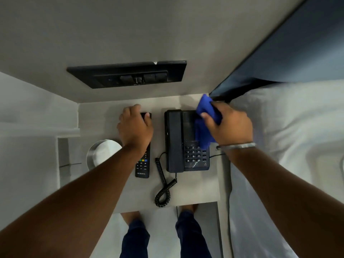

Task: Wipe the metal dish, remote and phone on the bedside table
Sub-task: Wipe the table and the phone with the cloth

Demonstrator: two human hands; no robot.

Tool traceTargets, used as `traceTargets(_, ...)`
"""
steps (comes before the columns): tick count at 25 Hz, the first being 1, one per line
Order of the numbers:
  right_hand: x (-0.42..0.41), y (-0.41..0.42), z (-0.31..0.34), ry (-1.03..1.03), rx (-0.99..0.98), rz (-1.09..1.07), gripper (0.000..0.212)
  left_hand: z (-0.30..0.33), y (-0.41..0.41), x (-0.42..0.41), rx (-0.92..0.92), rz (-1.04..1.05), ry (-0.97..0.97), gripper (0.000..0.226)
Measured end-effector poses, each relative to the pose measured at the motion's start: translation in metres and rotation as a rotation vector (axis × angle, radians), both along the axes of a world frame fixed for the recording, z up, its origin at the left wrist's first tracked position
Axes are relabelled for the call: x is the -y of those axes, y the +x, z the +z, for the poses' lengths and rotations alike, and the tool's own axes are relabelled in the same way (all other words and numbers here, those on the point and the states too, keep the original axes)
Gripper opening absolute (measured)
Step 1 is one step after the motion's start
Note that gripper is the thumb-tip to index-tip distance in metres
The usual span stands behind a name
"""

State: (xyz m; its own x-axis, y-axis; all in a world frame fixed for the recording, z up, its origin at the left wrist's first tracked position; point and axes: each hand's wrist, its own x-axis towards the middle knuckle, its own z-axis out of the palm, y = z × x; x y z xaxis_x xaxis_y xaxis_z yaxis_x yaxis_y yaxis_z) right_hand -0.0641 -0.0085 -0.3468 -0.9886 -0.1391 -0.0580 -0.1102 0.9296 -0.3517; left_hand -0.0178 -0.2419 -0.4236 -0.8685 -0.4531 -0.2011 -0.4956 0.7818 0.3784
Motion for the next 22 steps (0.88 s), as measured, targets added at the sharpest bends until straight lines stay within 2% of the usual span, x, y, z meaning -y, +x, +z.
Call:
traceTargets(3, 0.011, -0.004, -0.04, 0.095, 0.148, 0.274, 0.069, 0.007, -0.024, -0.022, -0.235, -0.303, 0.087, 0.022)
traceTargets(5, 0.007, -0.005, -0.062, 0.241, 0.139, 0.419, 0.077, 0.006, -0.042, -0.039, -0.207, -0.41, 0.198, 0.022)
traceTargets(8, 0.013, -0.003, -0.083, 0.184, 0.155, 0.441, 0.073, -0.005, -0.051, -0.058, -0.121, -0.387, 0.269, 0.031)
traceTargets(12, 0.018, 0.026, -0.089, 0.092, 0.083, 0.323, 0.068, -0.017, -0.049, -0.06, -0.14, -0.28, 0.132, 0.043)
traceTargets(15, 0.0, 0.093, -0.092, 0.161, 0.097, 0.472, 0.069, -0.017, -0.051, -0.063, -0.091, -0.324, 0.023, 0.043)
traceTargets(17, -0.018, 0.137, -0.093, 0.211, 0.179, 0.626, 0.075, -0.016, -0.052, -0.065, -0.073, -0.325, 0.002, 0.044)
traceTargets(20, -0.042, 0.182, -0.091, 0.317, 0.47, 0.905, 0.079, -0.013, -0.052, -0.067, -0.053, -0.3, -0.014, 0.045)
traceTargets(21, -0.044, 0.191, -0.087, 0.282, 0.562, 0.906, 0.078, -0.013, -0.051, -0.067, -0.05, -0.293, -0.006, 0.046)
traceTargets(22, -0.043, 0.198, -0.084, 0.224, 0.638, 0.82, 0.075, -0.013, -0.05, -0.068, -0.046, -0.289, 0.006, 0.047)
